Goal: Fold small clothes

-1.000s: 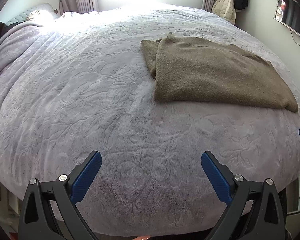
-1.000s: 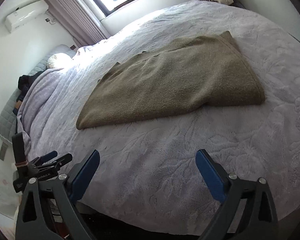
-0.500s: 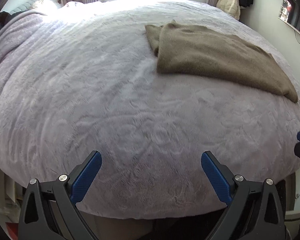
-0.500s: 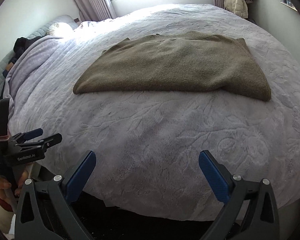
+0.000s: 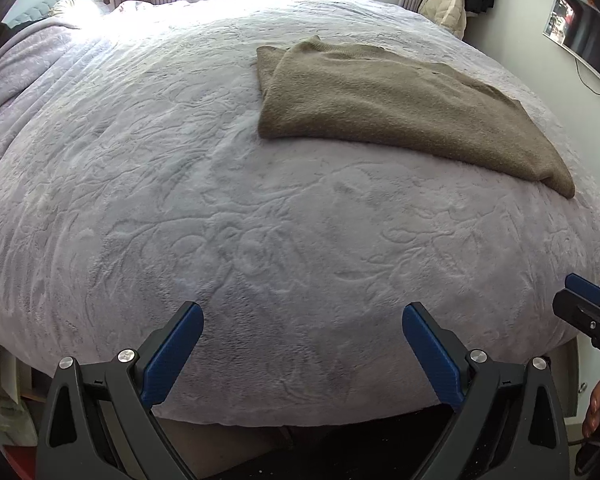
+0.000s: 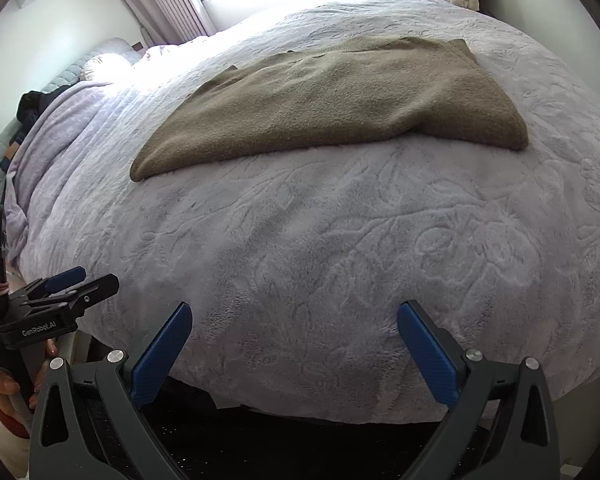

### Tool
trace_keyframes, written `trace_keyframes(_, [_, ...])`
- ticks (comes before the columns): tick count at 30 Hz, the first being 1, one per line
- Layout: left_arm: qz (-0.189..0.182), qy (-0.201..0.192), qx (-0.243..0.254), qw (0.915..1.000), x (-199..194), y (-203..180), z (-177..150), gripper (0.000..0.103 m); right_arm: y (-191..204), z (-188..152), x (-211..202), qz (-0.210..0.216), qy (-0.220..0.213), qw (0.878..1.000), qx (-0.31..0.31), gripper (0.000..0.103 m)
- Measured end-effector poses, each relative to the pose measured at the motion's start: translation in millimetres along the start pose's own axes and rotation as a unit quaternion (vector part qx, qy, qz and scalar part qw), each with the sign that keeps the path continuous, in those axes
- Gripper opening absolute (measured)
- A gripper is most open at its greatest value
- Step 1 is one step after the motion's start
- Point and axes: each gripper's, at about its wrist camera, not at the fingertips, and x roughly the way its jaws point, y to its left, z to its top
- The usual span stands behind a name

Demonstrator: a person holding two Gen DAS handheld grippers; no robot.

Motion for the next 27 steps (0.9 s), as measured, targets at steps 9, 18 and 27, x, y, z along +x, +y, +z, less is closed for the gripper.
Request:
trace_keyframes(9, [0.004,0.013,0.0,0.9999,7,-15,4,0.1,-11,6,-6,0.003,-0.006,1.0,-0.001,0.102])
trace_keyframes(18, [0.01,0.022,-0.005,0.9997,14,-22,15,0.1,-24,12,-1,0.006,0.002,1.0,0.004,0.102])
trace_keyframes(27, [0.004,0.024,-0.004,0.9997,18,-34,28,0.1,-24,25,-2,-0.005,-0.002,1.0,-0.013,0.102])
